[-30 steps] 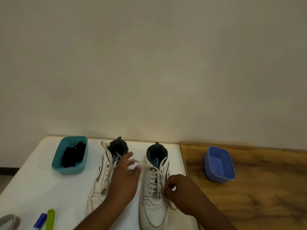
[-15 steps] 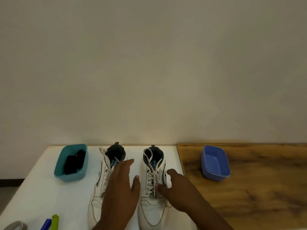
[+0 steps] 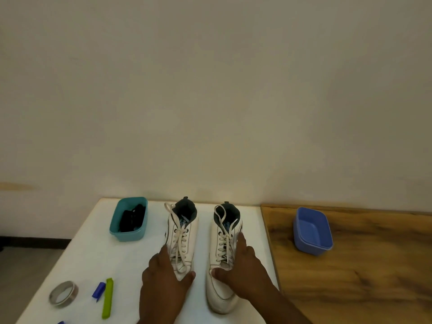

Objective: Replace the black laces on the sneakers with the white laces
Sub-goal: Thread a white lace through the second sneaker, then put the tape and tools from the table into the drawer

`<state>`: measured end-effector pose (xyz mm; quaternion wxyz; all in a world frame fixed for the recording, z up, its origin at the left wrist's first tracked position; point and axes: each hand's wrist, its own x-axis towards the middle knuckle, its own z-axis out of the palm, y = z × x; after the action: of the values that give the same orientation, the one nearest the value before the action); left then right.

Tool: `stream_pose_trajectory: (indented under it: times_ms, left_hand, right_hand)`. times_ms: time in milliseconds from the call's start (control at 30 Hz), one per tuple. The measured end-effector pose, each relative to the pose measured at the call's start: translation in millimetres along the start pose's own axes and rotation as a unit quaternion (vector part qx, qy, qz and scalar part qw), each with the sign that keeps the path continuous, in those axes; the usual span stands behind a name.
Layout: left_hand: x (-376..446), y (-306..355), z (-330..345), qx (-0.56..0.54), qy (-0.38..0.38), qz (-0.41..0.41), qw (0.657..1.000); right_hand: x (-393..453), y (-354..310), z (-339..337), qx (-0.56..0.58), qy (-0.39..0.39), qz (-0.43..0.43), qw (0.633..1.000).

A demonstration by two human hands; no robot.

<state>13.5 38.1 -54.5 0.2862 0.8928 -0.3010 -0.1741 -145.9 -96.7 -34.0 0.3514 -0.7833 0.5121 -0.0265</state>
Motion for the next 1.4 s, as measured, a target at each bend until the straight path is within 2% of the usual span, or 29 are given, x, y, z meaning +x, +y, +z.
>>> stream_pose_trajectory:
  times_ms: [267, 367, 467, 567, 733, 900, 1067, 1200, 1400]
  left_hand:
    - [-4, 2, 15, -0.05, -0.005, 0.011, 0.999]
    - [-1, 3, 12, -0.024, -0.009, 0.034, 0.999]
    - [-2, 10, 4, 0.073, -0.025, 0.077, 0.994]
    - [-11, 12, 2, 0.161, 0.023, 0.168, 0.972]
    - [-18, 11, -16, 0.179, 0.054, 0.259, 0.948]
    - [-27, 12, -31, 0.204, 0.027, 0.255, 0.945]
    - [-33, -6, -14, 0.244, -0.007, 0.291, 0.925]
    - [-40, -5, -18, 0.261, -0.058, 0.255, 0.929]
    - [-42, -2, -26, 0.277, -0.081, 0.24, 0.927]
  right_hand:
    - [-3, 3, 9, 0.042, 0.027, -0.037, 0.998]
    - [-11, 2, 6, 0.03, 0.033, -0.05, 0.998]
    - [-20, -5, 5, -0.029, 0.069, -0.075, 0.994]
    - [-28, -13, 10, -0.078, 0.102, -0.121, 0.984]
    - [-39, -28, 7, -0.114, 0.131, -0.145, 0.974]
    - [-51, -36, 8, -0.134, 0.107, -0.137, 0.976]
    - [-66, -29, 28, -0.173, 0.062, -0.13, 0.974]
    - [-66, -26, 34, -0.191, 0.056, -0.124, 0.972]
    - [-60, -27, 35, -0.204, 0.057, -0.107, 0.971]
